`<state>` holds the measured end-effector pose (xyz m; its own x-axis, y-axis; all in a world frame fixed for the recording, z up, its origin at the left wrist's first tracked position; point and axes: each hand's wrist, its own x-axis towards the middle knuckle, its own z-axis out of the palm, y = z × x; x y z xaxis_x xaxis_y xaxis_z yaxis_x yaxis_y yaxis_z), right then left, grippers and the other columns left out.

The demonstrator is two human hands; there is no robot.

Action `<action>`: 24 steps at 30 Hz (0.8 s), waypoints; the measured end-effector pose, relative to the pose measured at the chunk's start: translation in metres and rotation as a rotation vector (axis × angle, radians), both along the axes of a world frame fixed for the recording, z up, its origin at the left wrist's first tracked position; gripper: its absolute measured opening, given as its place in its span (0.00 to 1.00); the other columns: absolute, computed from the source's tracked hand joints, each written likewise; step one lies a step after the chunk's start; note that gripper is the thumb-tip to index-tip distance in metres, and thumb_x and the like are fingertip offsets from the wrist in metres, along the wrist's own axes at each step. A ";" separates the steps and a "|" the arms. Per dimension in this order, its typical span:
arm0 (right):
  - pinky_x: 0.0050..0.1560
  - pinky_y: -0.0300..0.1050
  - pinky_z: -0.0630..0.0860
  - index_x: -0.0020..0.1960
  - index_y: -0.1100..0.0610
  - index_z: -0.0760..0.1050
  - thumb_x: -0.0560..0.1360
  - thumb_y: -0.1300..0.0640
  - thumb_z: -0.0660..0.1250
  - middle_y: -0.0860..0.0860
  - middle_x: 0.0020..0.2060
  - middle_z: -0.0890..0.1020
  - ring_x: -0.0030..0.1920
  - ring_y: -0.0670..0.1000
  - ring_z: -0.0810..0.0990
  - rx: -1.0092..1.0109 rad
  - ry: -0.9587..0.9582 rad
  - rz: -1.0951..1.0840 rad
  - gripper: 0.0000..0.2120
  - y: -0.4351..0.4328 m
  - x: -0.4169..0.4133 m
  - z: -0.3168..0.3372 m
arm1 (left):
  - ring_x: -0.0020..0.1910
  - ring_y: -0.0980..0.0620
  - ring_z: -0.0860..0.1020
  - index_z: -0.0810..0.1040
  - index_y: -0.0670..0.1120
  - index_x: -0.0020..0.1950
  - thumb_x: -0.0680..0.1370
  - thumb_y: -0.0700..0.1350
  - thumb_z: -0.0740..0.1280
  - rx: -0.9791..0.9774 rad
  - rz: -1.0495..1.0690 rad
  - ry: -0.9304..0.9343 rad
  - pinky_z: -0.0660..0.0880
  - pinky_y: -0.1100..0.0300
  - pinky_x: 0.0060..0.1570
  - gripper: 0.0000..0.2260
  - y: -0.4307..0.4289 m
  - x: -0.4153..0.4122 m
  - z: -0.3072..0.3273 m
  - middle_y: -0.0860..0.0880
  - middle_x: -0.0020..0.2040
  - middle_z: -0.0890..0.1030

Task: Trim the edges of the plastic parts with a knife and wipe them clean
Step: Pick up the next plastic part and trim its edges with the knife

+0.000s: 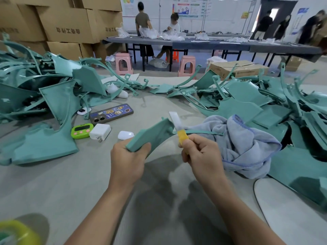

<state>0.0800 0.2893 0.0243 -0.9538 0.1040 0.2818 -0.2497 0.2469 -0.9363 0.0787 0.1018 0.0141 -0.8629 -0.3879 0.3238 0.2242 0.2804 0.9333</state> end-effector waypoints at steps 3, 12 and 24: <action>0.33 0.45 0.67 0.35 0.58 0.78 0.76 0.56 0.67 0.56 0.25 0.77 0.26 0.46 0.68 0.093 -0.101 -0.107 0.11 0.002 -0.006 -0.003 | 0.32 0.53 0.69 0.78 0.36 0.39 0.66 0.48 0.71 0.006 -0.001 -0.024 0.68 0.57 0.32 0.14 -0.001 -0.001 -0.002 0.51 0.32 0.74; 0.38 0.47 0.71 0.40 0.51 0.75 0.79 0.51 0.65 0.49 0.31 0.75 0.33 0.48 0.70 0.365 0.191 0.083 0.10 -0.011 0.019 0.016 | 0.27 0.58 0.61 0.71 0.46 0.34 0.70 0.47 0.70 -0.063 0.003 0.050 0.60 0.60 0.25 0.11 0.003 0.005 0.000 0.57 0.26 0.64; 0.32 0.38 0.63 0.36 0.48 0.72 0.78 0.55 0.66 0.46 0.29 0.73 0.31 0.48 0.70 0.455 0.288 -0.183 0.12 -0.004 0.022 0.027 | 0.28 0.60 0.68 0.81 0.71 0.42 0.75 0.40 0.71 -0.151 -0.050 0.108 0.64 0.71 0.28 0.22 0.003 0.009 0.006 0.60 0.27 0.72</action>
